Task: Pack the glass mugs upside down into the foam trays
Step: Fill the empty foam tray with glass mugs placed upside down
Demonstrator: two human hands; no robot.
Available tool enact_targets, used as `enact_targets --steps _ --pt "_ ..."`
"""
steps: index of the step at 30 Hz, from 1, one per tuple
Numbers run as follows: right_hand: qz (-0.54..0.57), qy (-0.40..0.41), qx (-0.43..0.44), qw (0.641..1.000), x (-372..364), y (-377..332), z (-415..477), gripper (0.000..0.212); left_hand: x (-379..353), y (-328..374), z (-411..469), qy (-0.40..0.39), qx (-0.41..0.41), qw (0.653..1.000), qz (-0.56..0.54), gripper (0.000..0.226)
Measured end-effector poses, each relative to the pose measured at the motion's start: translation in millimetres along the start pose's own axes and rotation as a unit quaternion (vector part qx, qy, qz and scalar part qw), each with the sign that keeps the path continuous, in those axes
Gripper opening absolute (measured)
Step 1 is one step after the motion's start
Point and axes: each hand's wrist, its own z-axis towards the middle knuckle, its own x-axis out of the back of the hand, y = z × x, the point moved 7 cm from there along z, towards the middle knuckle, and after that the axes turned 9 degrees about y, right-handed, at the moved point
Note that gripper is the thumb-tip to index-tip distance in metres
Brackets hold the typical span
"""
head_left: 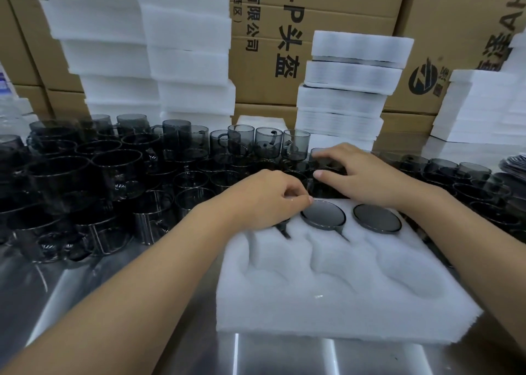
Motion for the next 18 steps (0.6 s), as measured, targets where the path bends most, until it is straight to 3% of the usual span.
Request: enact_targets --steps 5,10,15,18 --pt "-0.024 0.047 -0.032 0.998 -7 12 53 0.072 4 -2 1 0.029 -0.010 1.000 0.000 0.029" --pt "-0.119 -0.026 -0.072 0.990 -34 34 79 0.078 3 -2 2 0.030 -0.011 0.999 -0.017 0.022" --pt "-0.124 0.024 -0.070 0.990 -31 32 89 0.037 3 -3 2 0.035 -0.017 0.999 -0.020 0.019" --pt "-0.104 0.055 -0.053 0.992 -24 27 88 0.028 3 -3 2 0.036 -0.017 0.999 -0.019 0.019"
